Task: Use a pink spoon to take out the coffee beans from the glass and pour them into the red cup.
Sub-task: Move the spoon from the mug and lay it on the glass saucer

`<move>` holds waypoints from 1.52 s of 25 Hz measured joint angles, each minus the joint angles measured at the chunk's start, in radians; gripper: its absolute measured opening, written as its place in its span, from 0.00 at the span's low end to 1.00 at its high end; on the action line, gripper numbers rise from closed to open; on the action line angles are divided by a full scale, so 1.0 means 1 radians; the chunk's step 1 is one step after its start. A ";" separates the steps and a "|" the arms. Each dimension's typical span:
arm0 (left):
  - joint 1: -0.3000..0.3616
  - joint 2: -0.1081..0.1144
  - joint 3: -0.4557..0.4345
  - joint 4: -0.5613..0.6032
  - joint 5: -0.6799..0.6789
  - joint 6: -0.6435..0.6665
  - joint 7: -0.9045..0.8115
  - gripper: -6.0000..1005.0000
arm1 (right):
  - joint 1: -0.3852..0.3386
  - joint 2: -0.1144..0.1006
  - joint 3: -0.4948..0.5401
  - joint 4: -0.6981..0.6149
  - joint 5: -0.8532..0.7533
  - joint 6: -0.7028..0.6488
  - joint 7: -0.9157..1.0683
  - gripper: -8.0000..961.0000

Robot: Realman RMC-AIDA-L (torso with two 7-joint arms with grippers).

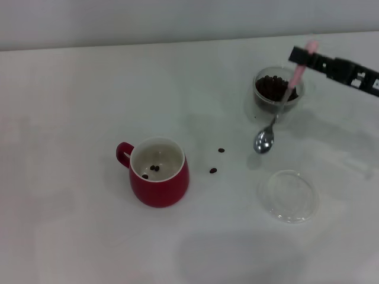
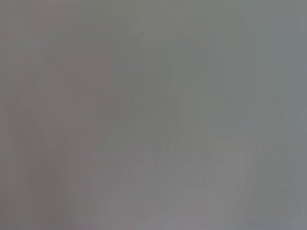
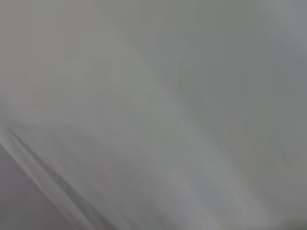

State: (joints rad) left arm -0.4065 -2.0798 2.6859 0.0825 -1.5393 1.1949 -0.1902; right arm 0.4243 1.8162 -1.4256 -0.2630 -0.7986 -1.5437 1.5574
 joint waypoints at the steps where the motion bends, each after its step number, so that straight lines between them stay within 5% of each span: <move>1: -0.004 0.000 0.000 -0.002 -0.004 -0.007 0.000 0.88 | -0.002 -0.001 0.001 0.001 -0.013 0.011 0.000 0.28; 11: -0.023 0.001 0.000 -0.016 -0.022 -0.048 0.001 0.88 | 0.016 0.009 0.003 0.003 -0.162 0.192 0.000 0.29; 24: -0.064 0.003 0.000 -0.053 -0.060 -0.093 0.002 0.88 | 0.017 -0.023 0.001 0.004 -0.247 0.196 0.099 0.29; 38: -0.078 0.007 0.000 -0.060 -0.061 -0.097 0.001 0.88 | 0.016 -0.014 -0.001 0.016 -0.326 0.246 0.107 0.30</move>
State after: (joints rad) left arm -0.4847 -2.0733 2.6860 0.0230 -1.5999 1.0982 -0.1894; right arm 0.4402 1.8018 -1.4266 -0.2470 -1.1241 -1.2980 1.6645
